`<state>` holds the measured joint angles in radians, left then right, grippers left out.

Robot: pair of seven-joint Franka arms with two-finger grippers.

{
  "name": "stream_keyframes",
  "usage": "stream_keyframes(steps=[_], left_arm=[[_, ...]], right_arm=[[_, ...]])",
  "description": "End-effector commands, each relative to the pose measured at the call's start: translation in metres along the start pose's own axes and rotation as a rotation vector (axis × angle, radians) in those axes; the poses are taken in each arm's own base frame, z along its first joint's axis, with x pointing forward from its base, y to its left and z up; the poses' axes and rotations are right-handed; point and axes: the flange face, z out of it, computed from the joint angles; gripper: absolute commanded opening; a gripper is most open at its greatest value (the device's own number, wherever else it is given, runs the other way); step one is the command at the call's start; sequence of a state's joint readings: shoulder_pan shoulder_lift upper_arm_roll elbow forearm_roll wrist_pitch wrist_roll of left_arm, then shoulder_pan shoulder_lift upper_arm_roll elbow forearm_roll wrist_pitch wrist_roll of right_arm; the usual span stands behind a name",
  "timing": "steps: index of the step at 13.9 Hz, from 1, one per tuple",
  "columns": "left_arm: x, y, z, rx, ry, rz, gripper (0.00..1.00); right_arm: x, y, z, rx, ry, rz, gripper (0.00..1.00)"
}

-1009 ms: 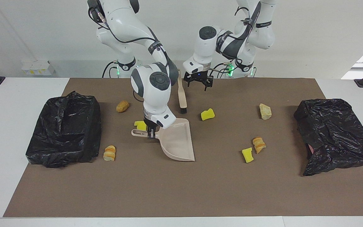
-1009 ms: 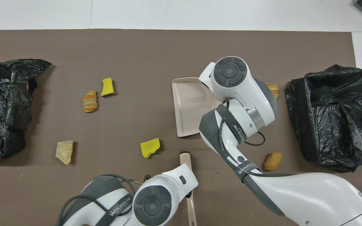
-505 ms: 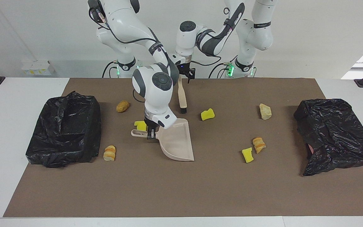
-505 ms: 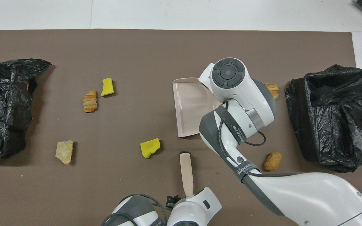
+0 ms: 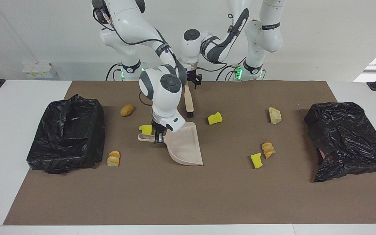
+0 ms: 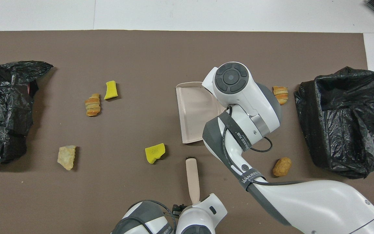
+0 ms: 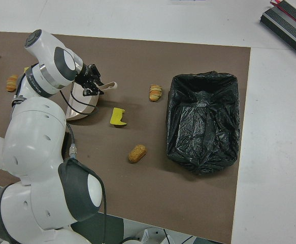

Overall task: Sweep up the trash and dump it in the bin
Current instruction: 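Grasp the beige brush handle with the left gripper and lift it, then sweep the bread scrap toward the dustpan with the left gripper's brush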

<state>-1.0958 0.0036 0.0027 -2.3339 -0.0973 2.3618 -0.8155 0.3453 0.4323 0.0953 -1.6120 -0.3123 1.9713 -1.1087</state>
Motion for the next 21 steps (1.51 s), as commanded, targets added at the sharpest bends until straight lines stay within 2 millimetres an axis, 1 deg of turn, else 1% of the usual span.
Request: stream_keyframes(steps=[1,2,3,4,7,8,9,10,12,13,15,17,18,20,21], left_arm=[[-0.005,0.001,-0.003,-0.004,-0.007,-0.014,0.63],[-0.009,0.001,-0.004,0.007,-0.018,-0.009,0.29],[-0.011,0.001,-0.007,0.011,-0.023,-0.016,0.02],[-0.012,0.0,-0.012,0.015,-0.028,-0.039,0.0],[-0.007,-0.012,-0.028,0.027,-0.044,-0.068,0.0],[-0.001,-0.022,-0.035,0.039,-0.058,-0.087,0.0],[0.008,-0.039,-0.041,0.057,-0.079,-0.125,0.0],[0.017,-0.051,-0.048,0.057,-0.083,-0.156,0.0],[0.051,-0.092,-0.061,0.051,-0.085,-0.256,0.0],[0.069,-0.108,-0.071,0.058,-0.086,-0.3,0.0],[0.111,-0.161,-0.092,0.078,-0.096,-0.421,0.0],[0.136,-0.211,-0.104,0.11,-0.053,-0.436,0.0],[0.149,-0.239,-0.112,0.122,-0.033,-0.438,0.0],[0.163,-0.29,-0.119,0.162,-0.019,-0.421,0.0],[0.165,-0.315,-0.119,0.184,-0.031,-0.41,0.0]], right_arm=[[-0.001,-0.004,0.0,-0.01,-0.015,-0.024,0.0],[-0.001,-0.004,0.0,-0.01,-0.015,-0.024,0.0],[-0.001,-0.005,0.001,-0.01,-0.015,-0.024,0.0],[0.0,-0.005,0.001,-0.009,-0.015,-0.025,0.0],[0.0,-0.005,0.001,-0.009,-0.015,-0.025,0.0],[0.0,-0.005,0.001,-0.009,-0.015,-0.025,0.0],[0.0,-0.005,0.001,-0.009,-0.015,-0.025,0.0],[0.0,-0.005,0.001,-0.009,-0.015,-0.025,0.0],[-0.001,-0.005,0.001,-0.01,-0.015,-0.024,0.0],[-0.001,-0.005,0.001,-0.01,-0.015,-0.024,0.0],[0.0,-0.005,0.001,-0.011,-0.014,-0.024,0.0],[0.0,-0.005,0.001,-0.011,-0.014,-0.024,0.0],[0.0,-0.005,0.001,-0.011,-0.014,-0.024,0.0],[0.0,-0.005,0.001,-0.011,-0.014,-0.023,0.0],[0.0,-0.005,0.001,-0.011,-0.014,-0.024,0.0]])
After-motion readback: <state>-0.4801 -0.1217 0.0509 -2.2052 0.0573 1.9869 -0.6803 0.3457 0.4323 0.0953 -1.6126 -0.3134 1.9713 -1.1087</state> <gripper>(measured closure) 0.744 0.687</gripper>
